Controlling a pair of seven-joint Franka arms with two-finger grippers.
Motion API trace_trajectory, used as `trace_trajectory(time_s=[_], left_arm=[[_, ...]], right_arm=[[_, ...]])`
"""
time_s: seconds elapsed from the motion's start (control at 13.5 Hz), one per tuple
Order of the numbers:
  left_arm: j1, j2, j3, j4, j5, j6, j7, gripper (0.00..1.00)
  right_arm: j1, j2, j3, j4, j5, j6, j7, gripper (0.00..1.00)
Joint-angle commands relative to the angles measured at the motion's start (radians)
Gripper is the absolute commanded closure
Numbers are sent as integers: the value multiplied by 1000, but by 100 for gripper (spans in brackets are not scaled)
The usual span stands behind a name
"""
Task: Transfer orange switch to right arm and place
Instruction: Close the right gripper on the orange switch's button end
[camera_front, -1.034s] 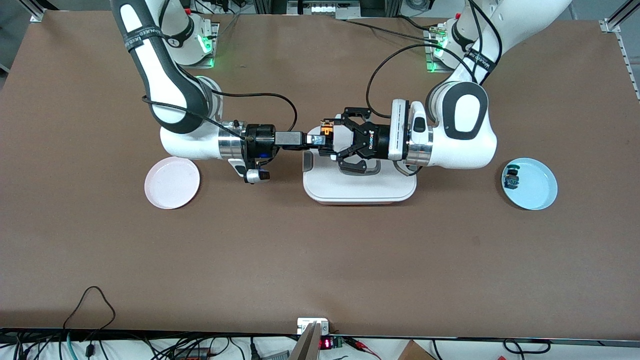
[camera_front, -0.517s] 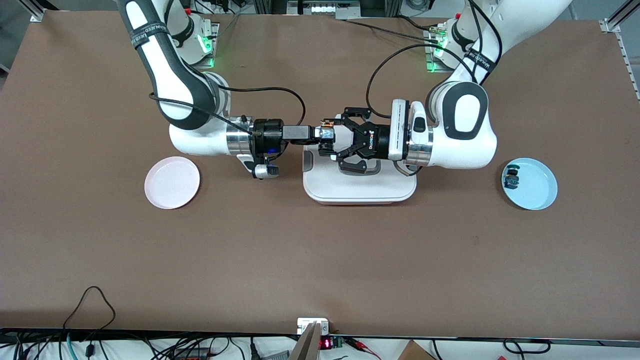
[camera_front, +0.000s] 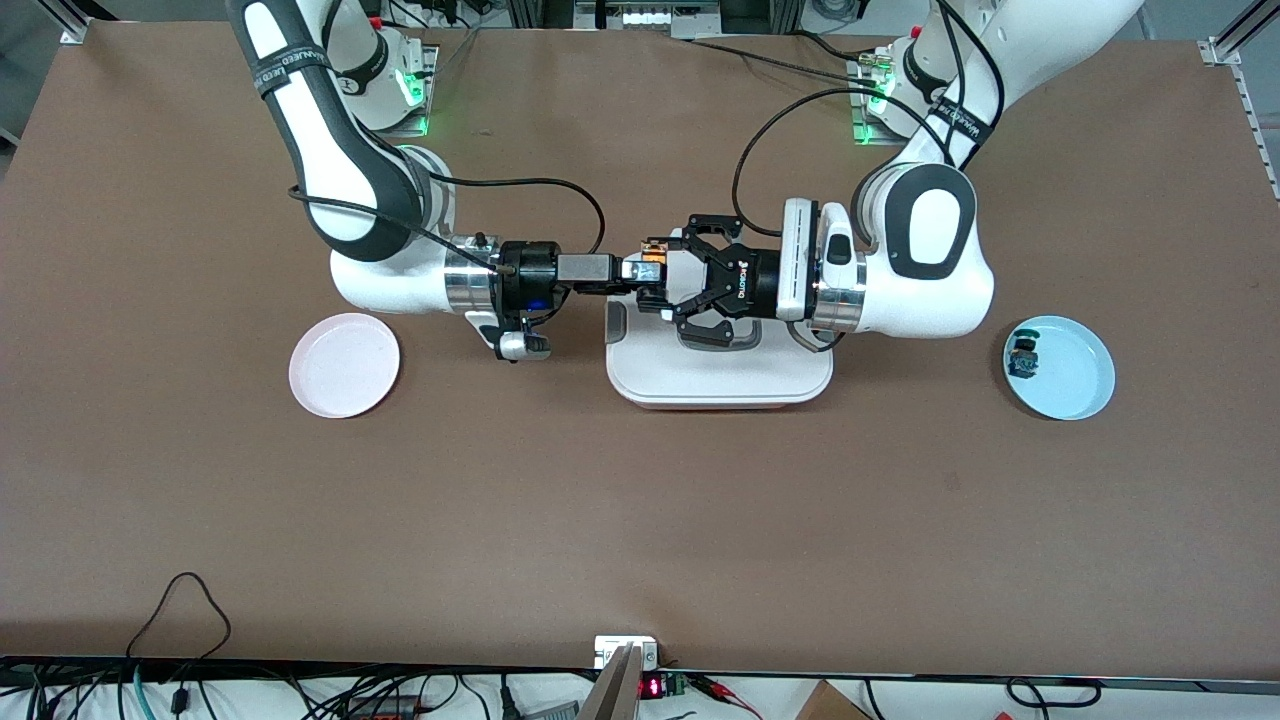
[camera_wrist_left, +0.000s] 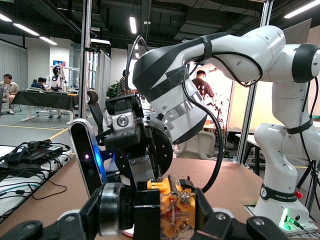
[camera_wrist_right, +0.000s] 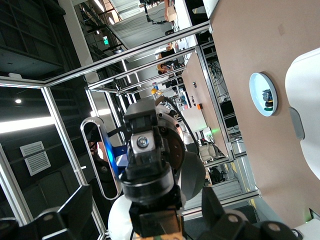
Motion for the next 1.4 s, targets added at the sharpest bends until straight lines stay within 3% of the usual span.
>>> trace_trajectory(time_s=[0.0, 0.37, 0.44, 0.52, 0.59, 0.74, 0.96, 1.33], left_arm=[[10, 2, -5, 0, -31, -18, 31, 99], [10, 2, -5, 0, -31, -18, 33, 99], [10, 2, -5, 0, -31, -18, 31, 99], [10, 2, -5, 0, -31, -18, 31, 99], [10, 2, -5, 0, -31, -18, 31, 99], [10, 2, -5, 0, -31, -18, 31, 99], [10, 2, -5, 0, -31, -18, 31, 99], [10, 2, -5, 0, -31, -18, 31, 97]], right_arm=[[0, -19, 4, -16, 13, 8, -22, 10], [1, -22, 4, -26, 13, 8, -29, 14], [3, -25, 4, -29, 13, 8, -31, 20], [3, -31, 4, -36, 13, 8, -49, 33], [1, -34, 6, -43, 13, 7, -86, 67], [0, -56, 4, -59, 13, 13, -109, 92], [-2, -60, 4, -56, 11, 13, -112, 98], [-2, -59, 4, -56, 13, 13, -114, 100]])
